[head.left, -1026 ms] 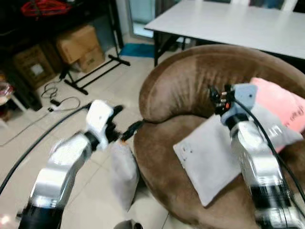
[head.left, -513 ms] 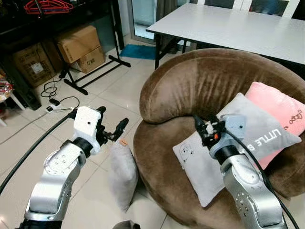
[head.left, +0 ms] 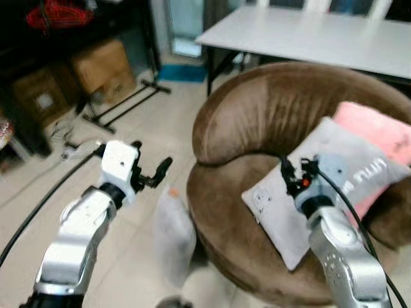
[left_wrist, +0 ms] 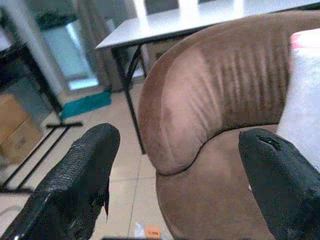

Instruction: Move the pillow to the sofa from floor

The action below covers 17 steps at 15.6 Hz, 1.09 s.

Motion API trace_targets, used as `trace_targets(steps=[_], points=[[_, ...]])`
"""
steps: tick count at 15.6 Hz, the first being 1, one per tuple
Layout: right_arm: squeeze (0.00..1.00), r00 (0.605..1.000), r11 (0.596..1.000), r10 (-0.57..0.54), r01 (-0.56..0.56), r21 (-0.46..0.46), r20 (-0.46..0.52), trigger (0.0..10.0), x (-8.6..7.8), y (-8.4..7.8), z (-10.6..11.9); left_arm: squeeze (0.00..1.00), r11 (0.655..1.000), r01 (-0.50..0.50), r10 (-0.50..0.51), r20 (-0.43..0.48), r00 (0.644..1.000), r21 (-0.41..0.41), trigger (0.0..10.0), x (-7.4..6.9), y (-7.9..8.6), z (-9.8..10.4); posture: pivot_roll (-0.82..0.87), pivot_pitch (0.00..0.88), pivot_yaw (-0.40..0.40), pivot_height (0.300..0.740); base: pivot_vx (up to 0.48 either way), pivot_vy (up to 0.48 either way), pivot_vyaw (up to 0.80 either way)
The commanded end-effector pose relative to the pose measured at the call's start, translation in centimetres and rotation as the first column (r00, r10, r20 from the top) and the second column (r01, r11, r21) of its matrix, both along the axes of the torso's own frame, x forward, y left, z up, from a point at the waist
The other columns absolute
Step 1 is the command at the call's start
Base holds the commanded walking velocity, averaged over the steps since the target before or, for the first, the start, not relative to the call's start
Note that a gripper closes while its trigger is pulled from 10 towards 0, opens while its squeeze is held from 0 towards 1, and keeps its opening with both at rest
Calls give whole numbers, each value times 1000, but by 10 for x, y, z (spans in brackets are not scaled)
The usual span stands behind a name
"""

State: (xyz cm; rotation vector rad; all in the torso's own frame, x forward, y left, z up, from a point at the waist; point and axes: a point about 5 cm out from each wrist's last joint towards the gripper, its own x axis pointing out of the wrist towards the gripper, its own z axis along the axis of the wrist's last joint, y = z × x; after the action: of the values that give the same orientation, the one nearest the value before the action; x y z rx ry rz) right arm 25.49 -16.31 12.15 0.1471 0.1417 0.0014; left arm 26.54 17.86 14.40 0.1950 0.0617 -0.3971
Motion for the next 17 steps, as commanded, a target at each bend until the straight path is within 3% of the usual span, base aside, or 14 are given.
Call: trace_targets(steps=[1, 5, 7, 9, 12, 17], points=[[0, 999, 1000, -2, 2, 1, -34, 10000, 1, 3, -3, 0, 1000, -14, 14, 6, 1000, 17, 10000, 1, 5, 1, -74, 0, 67, 740, 0, 337, 0], [0, 999, 1000, 4, -5, -9, -47, 10000, 1, -5, -6, 0, 1000, 1, -1, 3, 1000, 15, 10000, 6, 1, -1, -72, 0, 74, 740, 0, 337, 0], [0, 999, 1000, 26, -25, 15, -36, 10000, 7, 3, 1, 0, 998, -59, 59, 10, 998, -8, 10000, 3, 10, 2, -51, 0, 37, 740, 0, 0, 0], [0, 995, 996, 75, -78, -33, -72, 10000, 4, 7, -6, 0, 997, -75, 75, -16, 997, -27, 10000, -4, 8, -4, -40, 0, 19, 740, 0, 0, 0], [0, 993, 994, 95, -98, -38, -73, 10000, 2, 10, -6, 0, 996, -70, 69, -20, 997, -47, 10000, -6, 5, -6, -47, 0, 25, 740, 0, 0, 800], [0, 996, 997, 71, -71, 4, -61, 10000, 8, 15, -5, 0, 999, -42, 41, -31, 999, -17, 10000, -2, 7, -4, -40, 0, 42, 740, 310, 0, 638]])
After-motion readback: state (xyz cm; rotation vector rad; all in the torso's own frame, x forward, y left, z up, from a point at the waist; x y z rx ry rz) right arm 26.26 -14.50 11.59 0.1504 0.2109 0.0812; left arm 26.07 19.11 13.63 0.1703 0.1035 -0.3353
